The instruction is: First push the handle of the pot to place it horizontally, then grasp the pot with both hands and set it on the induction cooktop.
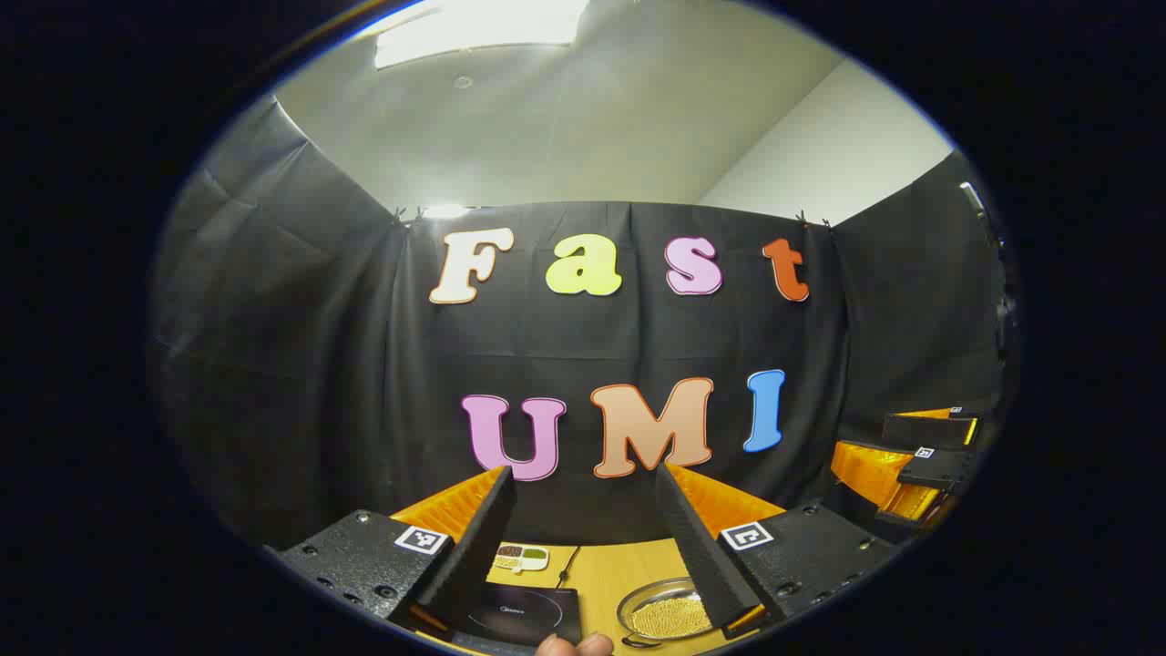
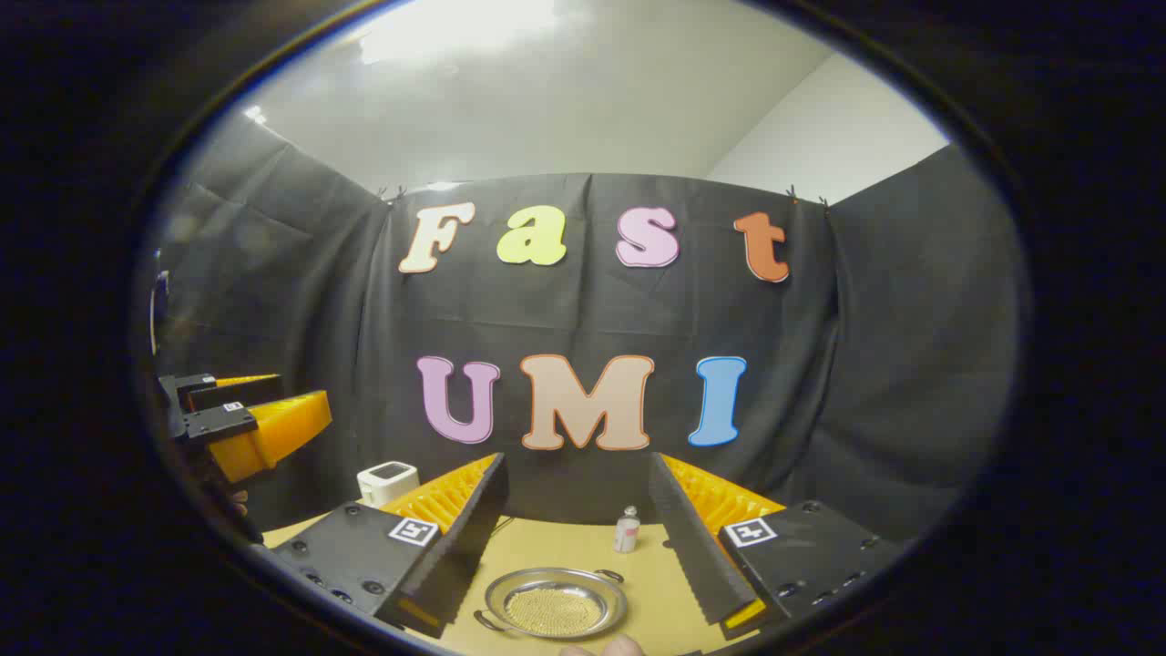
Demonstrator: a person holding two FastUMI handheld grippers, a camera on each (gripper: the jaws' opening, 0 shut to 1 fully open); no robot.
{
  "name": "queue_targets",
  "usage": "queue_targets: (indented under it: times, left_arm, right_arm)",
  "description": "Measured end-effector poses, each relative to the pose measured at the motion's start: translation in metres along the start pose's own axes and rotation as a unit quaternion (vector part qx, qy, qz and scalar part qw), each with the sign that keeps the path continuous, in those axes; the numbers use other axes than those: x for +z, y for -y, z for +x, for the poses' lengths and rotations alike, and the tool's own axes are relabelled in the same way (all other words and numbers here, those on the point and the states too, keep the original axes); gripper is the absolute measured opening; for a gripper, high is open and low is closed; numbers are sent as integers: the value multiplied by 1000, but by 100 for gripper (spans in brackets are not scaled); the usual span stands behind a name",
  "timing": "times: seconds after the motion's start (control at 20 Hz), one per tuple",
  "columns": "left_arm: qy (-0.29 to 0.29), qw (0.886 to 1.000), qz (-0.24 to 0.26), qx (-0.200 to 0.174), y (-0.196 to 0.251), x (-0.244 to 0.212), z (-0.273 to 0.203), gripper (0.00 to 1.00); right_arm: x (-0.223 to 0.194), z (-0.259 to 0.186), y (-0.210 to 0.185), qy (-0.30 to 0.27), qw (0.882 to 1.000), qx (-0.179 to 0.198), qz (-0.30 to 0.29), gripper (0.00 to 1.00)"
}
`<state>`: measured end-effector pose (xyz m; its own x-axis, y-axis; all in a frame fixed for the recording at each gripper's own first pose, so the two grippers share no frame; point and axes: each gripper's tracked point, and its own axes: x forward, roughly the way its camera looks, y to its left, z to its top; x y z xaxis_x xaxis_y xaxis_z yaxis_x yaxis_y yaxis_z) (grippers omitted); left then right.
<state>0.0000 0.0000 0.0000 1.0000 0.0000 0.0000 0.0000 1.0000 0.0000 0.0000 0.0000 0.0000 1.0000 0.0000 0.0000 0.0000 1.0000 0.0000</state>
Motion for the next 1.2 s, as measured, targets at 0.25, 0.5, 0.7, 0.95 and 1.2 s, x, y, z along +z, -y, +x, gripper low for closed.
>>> queue_targets:
  times: [0.25,0.5,0.7,0.95,1.2]
  left_arm:
    - [6,1000,6,4,-3,6,-1,93]
    - [7,1000,8,-1,2,8,-4,94]
    - [9,1000,8,-1,2,9,-9,94]
    - [-3,1000,4,3,2,-1,-13,93]
    - [-20,1000,-1,15,4,-16,-18,93]
  right_arm:
    - [1,-2,0,1,1000,-2,-2,98]
    - [6,-6,-1,4,1000,-3,-4,98]
    - [9,-11,0,6,1000,-6,-5,98]
    - [2,-16,-1,-5,1000,-2,-8,99]
    - [-19,-18,6,-30,999,12,-14,99]
